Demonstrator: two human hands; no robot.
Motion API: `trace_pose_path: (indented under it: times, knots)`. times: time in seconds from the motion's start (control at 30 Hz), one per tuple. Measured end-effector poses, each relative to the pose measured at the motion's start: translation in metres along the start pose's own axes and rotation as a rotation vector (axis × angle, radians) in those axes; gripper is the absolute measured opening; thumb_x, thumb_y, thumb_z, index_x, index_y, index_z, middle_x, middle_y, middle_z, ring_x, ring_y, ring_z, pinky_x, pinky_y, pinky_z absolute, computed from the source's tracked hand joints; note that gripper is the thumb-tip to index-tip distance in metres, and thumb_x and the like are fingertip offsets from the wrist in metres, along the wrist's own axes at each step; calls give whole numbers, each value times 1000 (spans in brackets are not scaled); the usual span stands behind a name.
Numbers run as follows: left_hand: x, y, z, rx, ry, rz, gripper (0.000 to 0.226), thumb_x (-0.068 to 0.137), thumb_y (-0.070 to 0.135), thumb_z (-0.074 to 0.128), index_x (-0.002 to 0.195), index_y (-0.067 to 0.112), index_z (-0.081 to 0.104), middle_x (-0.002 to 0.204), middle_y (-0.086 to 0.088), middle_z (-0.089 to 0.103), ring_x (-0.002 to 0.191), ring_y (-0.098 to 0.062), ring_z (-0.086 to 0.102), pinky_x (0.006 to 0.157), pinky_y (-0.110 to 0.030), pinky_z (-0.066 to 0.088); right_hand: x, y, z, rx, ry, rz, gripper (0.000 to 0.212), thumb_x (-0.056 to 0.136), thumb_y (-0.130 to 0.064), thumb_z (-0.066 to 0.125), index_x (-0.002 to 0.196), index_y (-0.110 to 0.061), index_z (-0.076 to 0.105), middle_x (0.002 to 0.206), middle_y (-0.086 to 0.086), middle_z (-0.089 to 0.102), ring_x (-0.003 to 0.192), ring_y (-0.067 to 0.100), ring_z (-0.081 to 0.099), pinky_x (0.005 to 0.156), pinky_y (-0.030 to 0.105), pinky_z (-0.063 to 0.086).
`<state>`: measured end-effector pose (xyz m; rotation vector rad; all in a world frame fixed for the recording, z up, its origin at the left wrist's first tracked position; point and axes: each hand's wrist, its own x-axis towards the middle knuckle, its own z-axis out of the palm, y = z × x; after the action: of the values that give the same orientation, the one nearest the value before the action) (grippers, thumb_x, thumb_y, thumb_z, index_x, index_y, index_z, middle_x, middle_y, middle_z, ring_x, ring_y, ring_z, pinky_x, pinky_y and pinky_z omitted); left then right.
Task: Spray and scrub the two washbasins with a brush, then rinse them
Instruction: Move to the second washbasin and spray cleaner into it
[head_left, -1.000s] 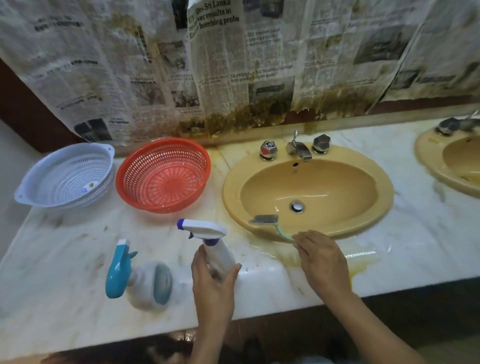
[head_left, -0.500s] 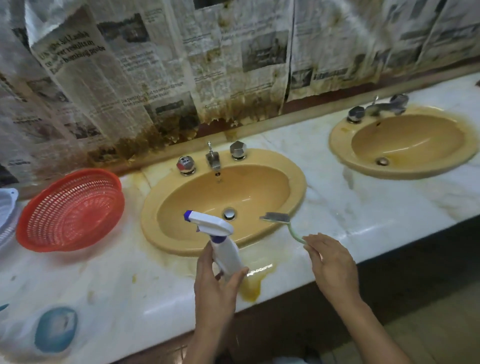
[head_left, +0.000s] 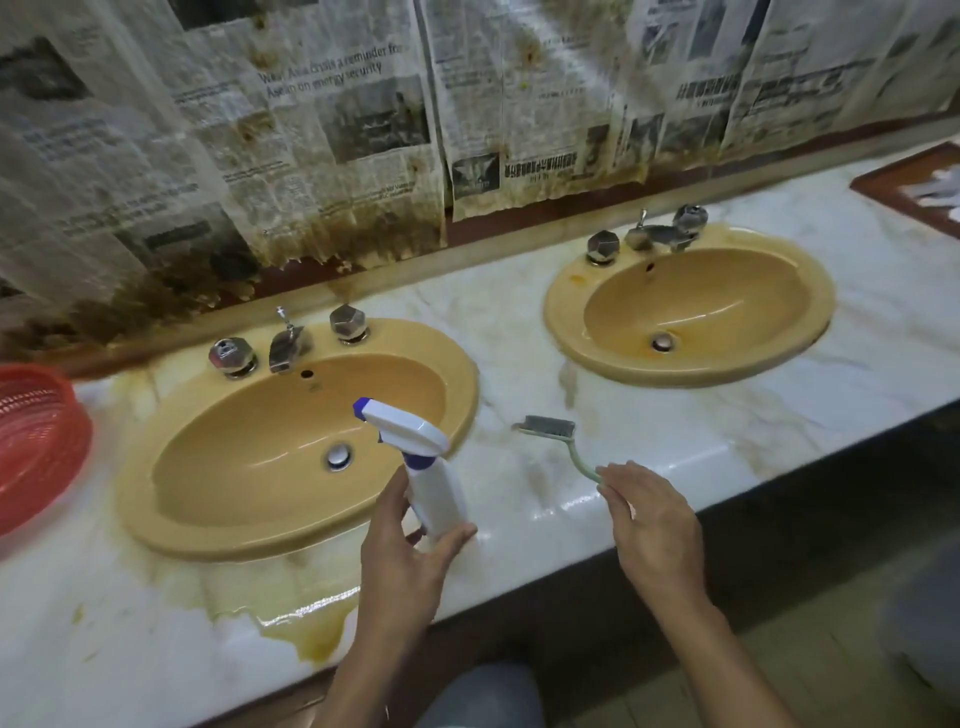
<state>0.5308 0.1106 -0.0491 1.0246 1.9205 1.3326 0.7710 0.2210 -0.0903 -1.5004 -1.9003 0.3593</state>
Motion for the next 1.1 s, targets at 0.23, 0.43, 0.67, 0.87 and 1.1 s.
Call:
trace_pose_path:
  times: [0.23, 0.43, 0.67, 0.87, 1.1]
  knots:
    - [46, 12, 58, -54, 27, -52, 84, 75, 21, 92, 142, 45, 47, 136, 25, 57, 125, 7, 52, 94, -29, 56, 69, 36, 9, -85, -80, -96, 23, 81, -7, 84, 103, -15, 81, 105, 0, 78, 103, 21, 71, 96, 27, 45]
    - [76, 29, 114, -94, 22, -63, 78, 77, 21, 90, 138, 48, 48, 134, 30, 57, 122, 10, 54, 85, -9, 51, 116, 70, 15, -137, -144, -172, 25, 81, -11, 85, 104, -19, 81, 105, -4, 78, 107, 17, 69, 97, 27, 44]
    - [84, 41, 146, -74, 22, -132, 78, 80, 23, 88, 145, 39, 49, 142, 24, 55, 124, 9, 53, 98, -24, 50, 143, 99, 29, -79, -260, -237, 20, 86, -17, 75, 105, -21, 81, 105, -8, 77, 108, 15, 70, 98, 25, 46]
    - [68, 37, 165, -66, 105, -181, 80, 79, 20, 89, 144, 43, 49, 142, 20, 56, 129, -1, 54, 92, -16, 50, 153, 102, 38, -65, -424, -367, 33, 72, -11, 90, 101, -24, 81, 96, -11, 77, 100, 18, 73, 87, 33, 57]
    - [43, 53, 202, -89, 285, -242, 77, 78, 10, 88, 135, 39, 46, 132, 25, 54, 111, 18, 56, 76, 0, 47, 163, 103, 49, -232, -552, -492, 12, 72, -18, 81, 77, -26, 73, 75, -7, 62, 78, 20, 58, 65, 32, 48]
